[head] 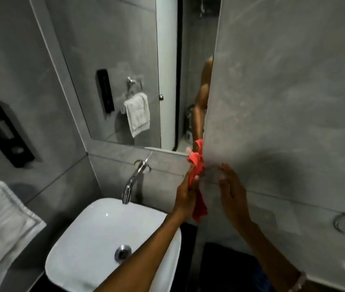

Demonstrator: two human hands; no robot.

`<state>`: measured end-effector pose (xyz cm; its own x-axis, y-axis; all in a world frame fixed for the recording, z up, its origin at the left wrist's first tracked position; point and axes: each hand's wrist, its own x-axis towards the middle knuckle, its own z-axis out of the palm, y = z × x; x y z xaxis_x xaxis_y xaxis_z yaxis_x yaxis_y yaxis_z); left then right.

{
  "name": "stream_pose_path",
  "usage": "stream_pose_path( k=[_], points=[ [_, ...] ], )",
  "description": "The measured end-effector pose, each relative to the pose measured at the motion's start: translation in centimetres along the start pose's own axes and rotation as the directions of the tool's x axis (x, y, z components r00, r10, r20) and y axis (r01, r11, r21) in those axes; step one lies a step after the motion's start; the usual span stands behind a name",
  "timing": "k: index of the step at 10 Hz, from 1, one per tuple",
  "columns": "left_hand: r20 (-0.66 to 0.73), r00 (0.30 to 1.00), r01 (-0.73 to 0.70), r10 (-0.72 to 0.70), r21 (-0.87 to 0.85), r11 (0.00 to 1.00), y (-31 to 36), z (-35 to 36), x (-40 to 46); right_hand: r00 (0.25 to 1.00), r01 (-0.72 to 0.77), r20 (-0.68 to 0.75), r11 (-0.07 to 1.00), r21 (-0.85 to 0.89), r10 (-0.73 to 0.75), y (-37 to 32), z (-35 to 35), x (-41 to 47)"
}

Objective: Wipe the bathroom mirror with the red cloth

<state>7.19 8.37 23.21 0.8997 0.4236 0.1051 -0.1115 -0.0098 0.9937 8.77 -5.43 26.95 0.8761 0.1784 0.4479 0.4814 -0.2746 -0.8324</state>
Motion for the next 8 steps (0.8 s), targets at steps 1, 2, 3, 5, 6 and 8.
stream_pose_path(
  k=[1, 2, 3, 5, 6, 8],
  points=[
    [0.137, 0.888, 0.454, -0.439, -0.415, 0.788, -2.2, 0.2, -3.4, 0.902, -0.428, 0.117, 0.899, 0.098, 0.416, 3.7, 0.6, -3.6],
    [0.317, 0.768, 0.638, -0.556, -0.439, 0.632, -4.6, 1.0, -5.2, 0.543, -0.835, 0.419, 0.521, 0.177, 0.728, 6.9, 0.5, -6.6],
    [0.335, 0.696, 0.717, -0.635, -0.359, 0.597, -7.6, 2.4, -6.4, 0.445, -0.894, 0.479, 0.404, 0.194, 0.756, 10.6, 0.0, -10.0],
    [0.210, 0.678, 0.675, -0.705, 0.202, 0.709, -17.0, 3.7, -10.6, 0.430, -0.902, 0.350, 0.415, 0.122, 0.832, 18.1, -1.2, -17.8],
    [0.177, 0.636, 0.675, -0.751, 0.344, 0.652, -19.7, 4.6, -11.3, 0.357, -0.932, 0.335, 0.358, 0.061, 0.872, 21.2, -1.1, -19.6],
    [0.178, 0.629, 0.580, -0.757, 0.540, 0.610, -22.5, 5.7, -9.7, 0.320, -0.897, 0.244, 0.375, -0.233, 0.916, 26.1, -0.2, -19.0]
  ],
)
